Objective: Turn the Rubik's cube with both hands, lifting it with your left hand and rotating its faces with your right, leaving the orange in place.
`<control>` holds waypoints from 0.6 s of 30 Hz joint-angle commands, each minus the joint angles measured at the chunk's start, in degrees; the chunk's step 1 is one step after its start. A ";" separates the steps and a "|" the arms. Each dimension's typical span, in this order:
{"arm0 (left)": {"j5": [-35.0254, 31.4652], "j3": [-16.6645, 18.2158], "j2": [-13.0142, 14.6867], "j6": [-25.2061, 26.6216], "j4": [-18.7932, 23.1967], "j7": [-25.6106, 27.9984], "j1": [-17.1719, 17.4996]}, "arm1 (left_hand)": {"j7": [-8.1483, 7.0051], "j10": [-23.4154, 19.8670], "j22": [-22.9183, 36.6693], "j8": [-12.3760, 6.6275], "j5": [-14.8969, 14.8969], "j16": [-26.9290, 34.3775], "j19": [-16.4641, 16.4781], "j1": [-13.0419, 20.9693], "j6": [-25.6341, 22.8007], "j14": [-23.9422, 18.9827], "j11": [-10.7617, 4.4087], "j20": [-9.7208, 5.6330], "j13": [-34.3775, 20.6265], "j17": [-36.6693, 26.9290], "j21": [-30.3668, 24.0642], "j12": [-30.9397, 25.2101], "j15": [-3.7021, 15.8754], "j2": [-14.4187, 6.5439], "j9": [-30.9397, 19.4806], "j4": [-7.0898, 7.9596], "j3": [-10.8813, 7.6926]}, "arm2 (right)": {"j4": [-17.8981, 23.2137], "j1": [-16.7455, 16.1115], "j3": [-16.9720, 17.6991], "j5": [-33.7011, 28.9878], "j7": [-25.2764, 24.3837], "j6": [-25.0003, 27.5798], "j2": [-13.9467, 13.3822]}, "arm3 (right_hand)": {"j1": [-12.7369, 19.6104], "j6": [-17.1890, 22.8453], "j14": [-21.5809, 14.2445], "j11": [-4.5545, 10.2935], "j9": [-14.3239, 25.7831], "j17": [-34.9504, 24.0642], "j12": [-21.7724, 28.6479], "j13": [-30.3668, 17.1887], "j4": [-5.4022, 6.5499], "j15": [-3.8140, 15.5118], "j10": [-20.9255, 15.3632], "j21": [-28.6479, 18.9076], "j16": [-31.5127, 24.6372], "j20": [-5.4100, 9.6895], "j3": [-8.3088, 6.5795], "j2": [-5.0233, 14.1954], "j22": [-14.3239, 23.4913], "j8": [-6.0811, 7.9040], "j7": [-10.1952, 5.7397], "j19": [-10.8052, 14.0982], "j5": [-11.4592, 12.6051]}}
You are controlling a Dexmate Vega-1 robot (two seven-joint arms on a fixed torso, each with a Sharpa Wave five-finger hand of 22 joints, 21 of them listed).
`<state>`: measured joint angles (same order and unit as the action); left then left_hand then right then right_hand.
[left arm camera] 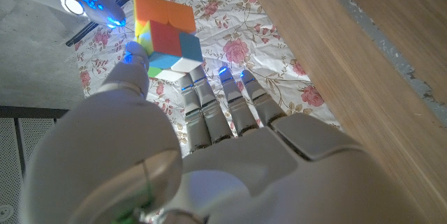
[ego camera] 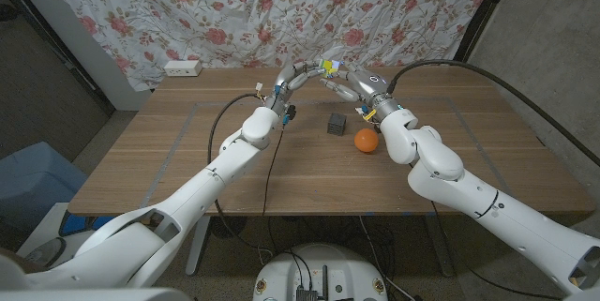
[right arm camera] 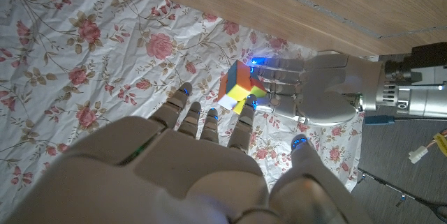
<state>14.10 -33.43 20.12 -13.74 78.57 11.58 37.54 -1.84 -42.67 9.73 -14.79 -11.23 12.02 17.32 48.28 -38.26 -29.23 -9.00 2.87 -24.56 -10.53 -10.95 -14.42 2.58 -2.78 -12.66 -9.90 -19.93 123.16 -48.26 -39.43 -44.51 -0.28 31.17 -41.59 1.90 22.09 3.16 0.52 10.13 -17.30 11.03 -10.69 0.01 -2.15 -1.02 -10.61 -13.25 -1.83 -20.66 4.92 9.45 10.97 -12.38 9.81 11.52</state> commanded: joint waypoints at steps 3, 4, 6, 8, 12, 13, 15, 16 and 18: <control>0.29 0.10 0.34 0.49 1.02 -0.10 0.59 | -0.02 -1.54 0.24 -0.14 -0.11 0.02 -0.03 -0.03 -0.04 -0.58 -1.17 -0.33 -0.25 -0.11 -0.15 -0.41 7.11 -0.57 -0.30 0.24 -0.08 | 0.86 -0.84 0.97 -0.71 -1.16 0.33 -0.25 | 0.56 0.34 0.18 0.16 0.13 -0.07 0.32 -0.14 -0.06 0.11 -0.56 -0.15 -0.43 0.19 -0.28 2.27 0.13 -0.21 0.20 0.40 0.27; 0.35 0.12 0.37 0.59 1.15 -0.09 0.66 | -0.03 -1.53 0.24 -0.12 -0.11 0.01 -0.03 -0.03 0.00 -0.56 -1.24 -0.32 -0.26 -0.12 -0.14 -0.40 7.10 -0.60 -0.31 0.25 -0.08 | 0.91 -0.93 1.03 -0.82 -1.32 0.40 -0.27 | 0.59 0.29 0.18 0.16 0.13 -0.06 0.32 -0.14 -0.08 0.10 -0.58 -0.15 -0.43 0.20 -0.29 2.26 0.13 -0.24 0.19 0.39 0.27; 0.53 0.21 0.39 0.73 1.37 -0.06 0.81 | -0.04 -1.52 0.24 -0.13 -0.10 0.02 -0.02 -0.04 -0.05 -0.59 -1.21 -0.35 -0.27 -0.11 -0.15 -0.40 7.11 -0.58 -0.32 0.24 -0.07 | 1.06 -1.03 1.12 -0.98 -1.24 0.76 -0.25 | 0.59 0.00 0.18 0.20 0.13 -0.06 0.32 -0.14 -0.09 0.16 -0.61 -0.15 -0.43 0.16 -0.29 2.24 0.13 -0.36 0.19 0.41 0.26; 0.65 0.26 0.42 0.76 1.52 -0.05 0.93 | -0.09 -1.61 0.24 -0.16 -0.09 0.01 0.02 -0.02 -0.19 -0.59 -1.30 -0.43 -0.30 -0.11 -0.16 -0.42 7.11 -0.57 -0.33 0.23 -0.06 | 1.08 -1.10 1.22 -1.12 -1.39 0.87 -0.27 | 0.62 -0.16 0.17 0.21 0.12 -0.05 0.32 -0.14 -0.11 0.10 -0.62 -0.15 -0.43 0.17 -0.30 2.23 0.13 -0.42 0.16 0.41 0.26; 0.76 0.32 0.52 0.86 1.78 -0.08 1.07 | 0.05 -1.55 0.24 -0.10 -0.08 0.00 -0.04 -0.04 -0.14 -0.57 -1.40 -0.35 -0.35 -0.12 -0.14 -0.39 7.06 -0.61 -0.35 0.25 -0.04 | 1.00 -1.04 1.30 -1.37 -1.51 1.11 -0.20 | 0.63 -0.73 0.19 0.19 0.11 -0.05 0.30 -0.13 -0.13 0.09 -0.58 -0.14 -0.42 0.14 -0.30 2.21 0.13 -0.64 0.04 0.40 0.25; 0.72 0.32 0.57 0.90 1.86 -0.05 1.08 | 0.04 -1.58 0.24 -0.09 -0.08 -0.01 -0.03 -0.04 -0.12 -0.56 -1.35 -0.35 -0.35 -0.12 -0.14 -0.41 7.07 -0.62 -0.36 0.25 -0.04 | 1.00 -0.96 1.30 -1.45 -1.38 1.18 -0.23 | 0.64 -0.82 0.22 0.08 0.11 -0.05 0.28 -0.13 -0.14 0.10 -0.55 -0.13 -0.41 0.13 -0.30 2.20 0.13 -0.66 0.10 0.38 0.24; 0.80 0.37 0.63 0.96 1.99 -0.11 1.11 | 0.02 -1.56 0.24 -0.09 -0.08 -0.01 -0.05 -0.04 -0.16 -0.57 -1.15 -0.37 -0.36 -0.12 -0.14 -0.40 7.08 -0.61 -0.36 0.24 -0.03 | 0.89 -0.95 1.36 -1.67 -1.65 1.45 -0.05 | 0.63 -1.04 0.32 0.23 0.10 -0.05 0.25 -0.13 -0.14 0.01 -0.49 -0.12 -0.37 0.08 -0.29 2.18 0.13 -0.72 0.05 0.34 0.24; 0.89 0.40 0.64 0.98 2.03 -0.15 1.14 | -0.03 -1.59 0.24 -0.08 -0.07 0.00 -0.04 -0.06 -0.15 -0.58 -1.20 -0.38 -0.37 -0.12 -0.14 -0.41 7.06 -0.59 -0.37 0.24 -0.02 | 0.88 -0.89 1.39 -1.77 -1.60 1.64 0.00 | 0.62 -1.39 0.33 0.24 0.09 -0.05 0.25 -0.13 -0.13 0.04 -0.49 -0.11 -0.37 0.08 -0.29 2.18 0.13 -0.84 0.10 0.33 0.23; 1.17 0.49 0.63 1.09 2.13 -0.25 1.20 | -0.04 -1.55 0.24 -0.07 -0.07 -0.02 -0.05 -0.05 -0.15 -0.57 -1.20 -0.35 -0.38 -0.11 -0.14 -0.39 7.07 -0.57 -0.37 0.23 -0.01 | 0.86 -0.78 1.43 -1.99 -1.56 1.92 0.03 | 0.59 -1.74 0.50 0.34 0.07 -0.07 0.16 -0.13 -0.11 0.14 -0.27 -0.04 -0.31 0.02 -0.26 2.15 0.13 -0.91 0.21 0.14 0.23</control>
<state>14.62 -33.22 20.52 -13.17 79.93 11.49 38.34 -1.85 -42.67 9.73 -14.52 -11.06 12.02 17.32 48.12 -38.26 -29.50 -9.00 2.87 -24.64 -10.53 -10.95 -14.46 2.85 -3.05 -13.05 -9.91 -19.92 123.99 -49.11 -38.37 -45.57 -1.47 32.00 -41.76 2.18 20.88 3.16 0.83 10.14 -17.30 11.03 -10.69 0.01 -2.15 -1.33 -10.60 -13.25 -1.84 -20.66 4.64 9.45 10.14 -12.26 9.81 11.52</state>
